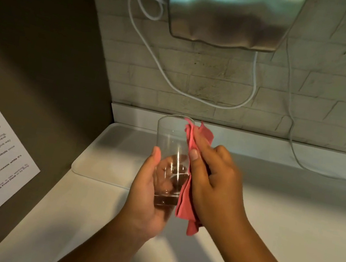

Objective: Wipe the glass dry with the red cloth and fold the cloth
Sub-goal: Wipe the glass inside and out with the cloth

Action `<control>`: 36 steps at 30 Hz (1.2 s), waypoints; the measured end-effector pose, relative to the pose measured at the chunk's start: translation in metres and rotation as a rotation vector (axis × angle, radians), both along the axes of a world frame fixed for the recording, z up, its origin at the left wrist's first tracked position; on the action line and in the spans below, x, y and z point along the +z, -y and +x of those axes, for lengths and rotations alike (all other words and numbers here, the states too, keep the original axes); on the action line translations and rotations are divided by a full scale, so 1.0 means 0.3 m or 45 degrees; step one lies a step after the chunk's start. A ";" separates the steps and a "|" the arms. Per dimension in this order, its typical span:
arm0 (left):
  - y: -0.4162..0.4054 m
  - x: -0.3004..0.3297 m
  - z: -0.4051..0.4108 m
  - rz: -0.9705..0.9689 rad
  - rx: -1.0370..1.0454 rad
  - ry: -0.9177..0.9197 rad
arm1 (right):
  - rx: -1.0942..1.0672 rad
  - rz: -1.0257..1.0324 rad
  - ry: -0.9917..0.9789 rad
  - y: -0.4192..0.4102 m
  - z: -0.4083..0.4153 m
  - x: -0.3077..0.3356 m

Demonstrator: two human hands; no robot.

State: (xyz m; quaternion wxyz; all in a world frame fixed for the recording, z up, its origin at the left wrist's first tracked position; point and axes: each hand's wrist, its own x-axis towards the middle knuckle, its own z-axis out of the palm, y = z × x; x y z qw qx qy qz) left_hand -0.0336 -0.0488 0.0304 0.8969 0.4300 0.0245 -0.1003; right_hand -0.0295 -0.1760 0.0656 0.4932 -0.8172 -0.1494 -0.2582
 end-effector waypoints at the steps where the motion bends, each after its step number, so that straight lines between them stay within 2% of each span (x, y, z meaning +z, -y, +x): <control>1: -0.006 -0.001 0.008 -0.039 -0.003 -0.022 | 0.025 -0.026 0.016 -0.004 -0.018 -0.013; 6: -0.014 -0.025 0.011 -0.097 -0.041 -0.083 | -0.012 -0.517 0.065 -0.015 -0.079 -0.009; 9: -0.002 -0.034 -0.002 -0.056 -0.053 -0.050 | 0.011 -0.677 0.077 -0.018 -0.070 0.031; 11: 0.013 -0.034 -0.013 -0.040 -0.046 -0.041 | -0.017 -0.627 0.102 -0.012 -0.040 0.050; 15: 0.034 -0.032 -0.031 0.079 0.005 -0.050 | -0.130 -0.259 0.097 0.014 0.038 0.051; 17: 0.035 -0.025 -0.029 0.162 0.041 -0.044 | -0.140 -0.181 0.071 0.018 0.046 0.040; 21: 0.025 -0.004 -0.009 0.272 0.084 -0.013 | -0.041 -0.374 0.046 0.013 -0.015 0.010; 24: 0.019 -0.002 -0.005 0.253 0.070 0.009 | 0.008 -0.573 0.043 0.005 -0.059 0.013; 29: 0.046 -0.028 -0.029 0.262 0.088 0.047 | -0.039 -0.620 0.114 0.016 -0.009 0.068; 33: 0.043 -0.014 -0.024 0.171 0.067 0.001 | -0.128 -0.286 0.074 0.034 0.062 0.060; 36: 0.020 0.004 0.000 0.128 0.122 -0.010 | -0.060 -0.115 0.041 0.024 0.033 0.014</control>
